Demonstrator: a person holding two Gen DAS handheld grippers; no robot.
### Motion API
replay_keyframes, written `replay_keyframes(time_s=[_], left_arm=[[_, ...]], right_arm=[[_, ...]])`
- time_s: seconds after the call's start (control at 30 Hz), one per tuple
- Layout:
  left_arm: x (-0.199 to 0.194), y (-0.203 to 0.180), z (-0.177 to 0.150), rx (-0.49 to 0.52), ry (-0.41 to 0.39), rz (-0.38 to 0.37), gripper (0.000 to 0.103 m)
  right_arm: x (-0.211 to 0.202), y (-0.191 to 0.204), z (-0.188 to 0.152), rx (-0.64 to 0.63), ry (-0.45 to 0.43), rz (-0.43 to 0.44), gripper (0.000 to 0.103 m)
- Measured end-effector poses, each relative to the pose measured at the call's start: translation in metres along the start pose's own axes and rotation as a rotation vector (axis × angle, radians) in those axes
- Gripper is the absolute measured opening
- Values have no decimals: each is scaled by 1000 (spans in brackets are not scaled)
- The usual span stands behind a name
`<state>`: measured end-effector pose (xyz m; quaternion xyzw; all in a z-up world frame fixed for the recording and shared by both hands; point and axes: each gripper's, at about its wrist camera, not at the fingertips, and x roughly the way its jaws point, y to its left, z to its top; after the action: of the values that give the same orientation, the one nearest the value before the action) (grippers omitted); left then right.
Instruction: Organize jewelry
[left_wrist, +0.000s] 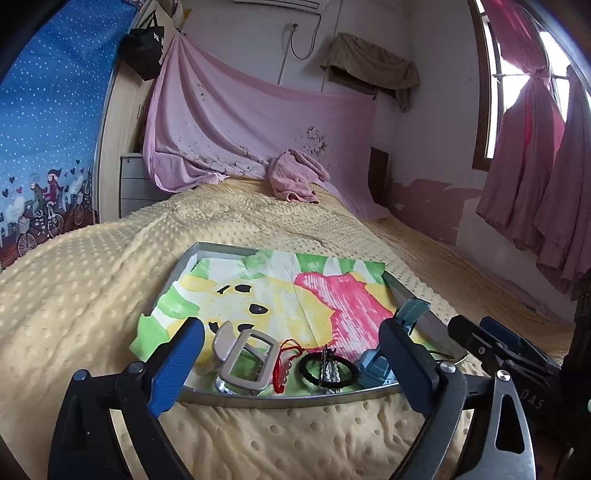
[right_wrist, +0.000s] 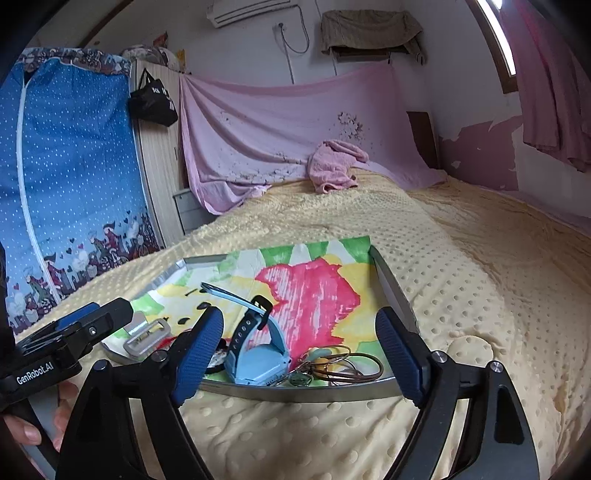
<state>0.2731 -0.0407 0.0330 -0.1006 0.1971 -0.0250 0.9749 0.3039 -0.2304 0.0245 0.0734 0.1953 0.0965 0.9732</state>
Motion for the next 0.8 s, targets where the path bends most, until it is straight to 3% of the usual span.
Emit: replay_keyframes(time_s=[0.17,0.23,0.47,0.8], left_arm=[[-20,5,-2,-2,-33,33,103],[-29,7,-4,-3,-41,39,103],[-60,7,-13,21,-61,56,103],[-105,10,-20,36,-91,63,103]], right_arm=[[-25,5,4,-28,-37,-8,88],[-35,7,4,-34,-43,-1,98],[-69,18,1,-96,-54,-1,99],[-120,27,-8,-74,-91,13,102]])
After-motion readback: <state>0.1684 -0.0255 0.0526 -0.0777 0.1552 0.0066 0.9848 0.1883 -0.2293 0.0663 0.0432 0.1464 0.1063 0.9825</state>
